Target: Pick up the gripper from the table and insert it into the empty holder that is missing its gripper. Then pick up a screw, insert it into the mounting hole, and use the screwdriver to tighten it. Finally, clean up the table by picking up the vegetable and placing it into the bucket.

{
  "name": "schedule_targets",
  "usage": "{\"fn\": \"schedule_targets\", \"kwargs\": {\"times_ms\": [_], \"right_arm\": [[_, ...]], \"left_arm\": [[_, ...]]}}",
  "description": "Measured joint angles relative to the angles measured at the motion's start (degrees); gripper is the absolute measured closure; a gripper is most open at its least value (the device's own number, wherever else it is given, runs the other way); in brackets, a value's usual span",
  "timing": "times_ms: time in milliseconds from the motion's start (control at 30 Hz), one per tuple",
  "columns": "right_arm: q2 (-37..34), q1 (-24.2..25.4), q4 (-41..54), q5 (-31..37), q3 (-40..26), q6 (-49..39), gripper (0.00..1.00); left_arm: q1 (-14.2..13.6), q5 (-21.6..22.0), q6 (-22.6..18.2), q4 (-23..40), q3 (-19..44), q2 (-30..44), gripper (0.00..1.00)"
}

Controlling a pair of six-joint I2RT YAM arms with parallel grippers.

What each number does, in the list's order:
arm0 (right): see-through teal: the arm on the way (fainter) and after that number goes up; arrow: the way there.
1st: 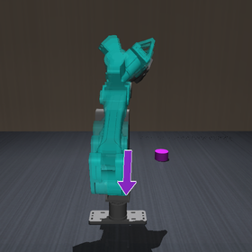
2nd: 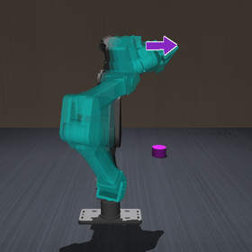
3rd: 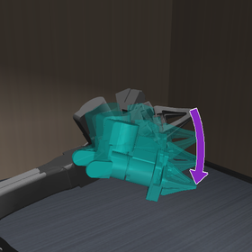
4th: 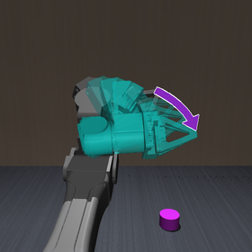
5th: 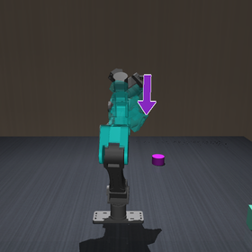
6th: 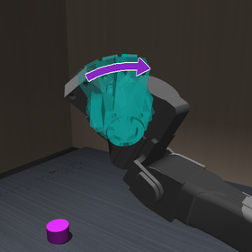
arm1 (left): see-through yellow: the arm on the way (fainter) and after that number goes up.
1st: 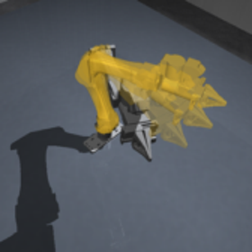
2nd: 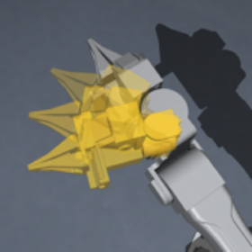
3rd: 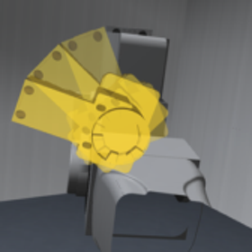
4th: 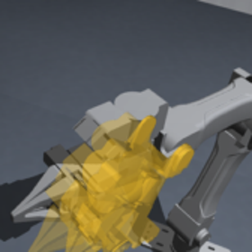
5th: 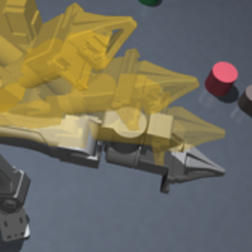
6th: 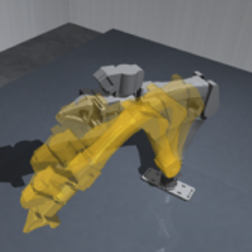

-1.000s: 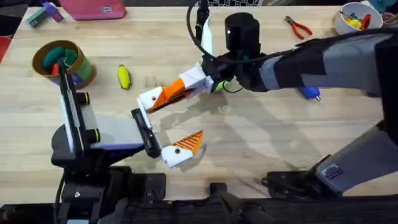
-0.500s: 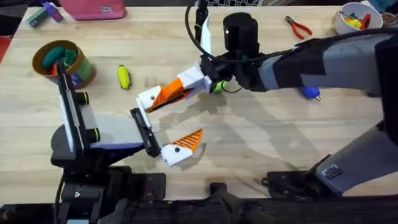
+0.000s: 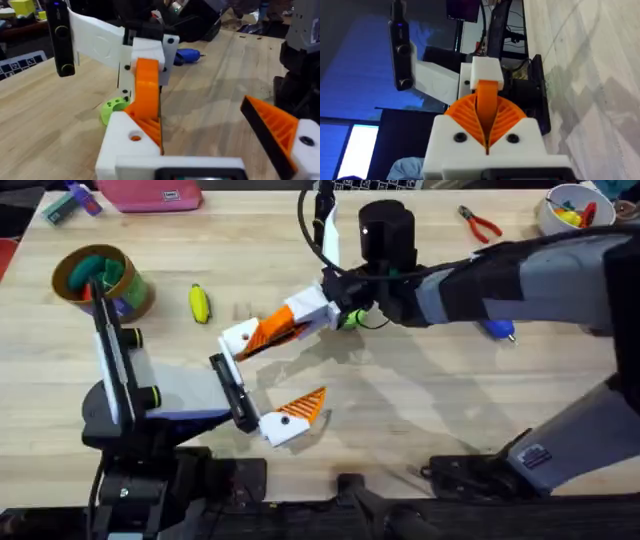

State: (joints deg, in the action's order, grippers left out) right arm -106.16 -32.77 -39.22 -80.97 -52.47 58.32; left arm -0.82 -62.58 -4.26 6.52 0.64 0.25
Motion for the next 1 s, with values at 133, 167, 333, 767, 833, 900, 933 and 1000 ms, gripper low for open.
{"fn": "schedule_targets", "kwargs": {"times_ms": [133, 167, 333, 767, 833, 900, 933, 1000], "right_arm": [[0.01, 0.00, 0.00, 0.26, 0.00, 0.23, 0.993], [0.01, 0.00, 0.00, 0.33, 0.00, 0.25, 0.993], [0.00, 0.00, -0.02, 0.43, 0.00, 0.38, 0.993], [0.00, 0.04, -0.02, 0.78, -0.07, 0.43, 0.993], [-0.01, 0.04, -0.02, 0.78, -0.07, 0.43, 0.993], [-0.01, 0.04, -0.02, 0.80, -0.07, 0.43, 0.993], [0.01, 0.04, -0.02, 0.79, -0.07, 0.44, 0.993], [0.01, 0.04, -0.02, 0.81, -0.07, 0.43, 0.993]], "left_arm": [[0.00, 0.05, 0.01, 0.00, 0.00, 0.00, 0.015], [0.00, 0.08, 0.01, 0.00, 0.00, 0.00, 0.016], [0.00, 0.21, 0.03, -0.02, 0.00, 0.00, 0.014], [0.00, 0.27, 0.16, -0.04, 0.00, 0.00, 0.015], [0.00, 0.27, 0.16, -0.04, 0.00, 0.00, 0.016], [0.00, 0.27, 0.16, -0.04, 0.00, 0.00, 0.015], [0.00, 0.27, 0.16, -0.04, 0.00, 0.00, 0.015], [0.00, 0.27, 0.16, -0.04, 0.00, 0.00, 0.015]]}}
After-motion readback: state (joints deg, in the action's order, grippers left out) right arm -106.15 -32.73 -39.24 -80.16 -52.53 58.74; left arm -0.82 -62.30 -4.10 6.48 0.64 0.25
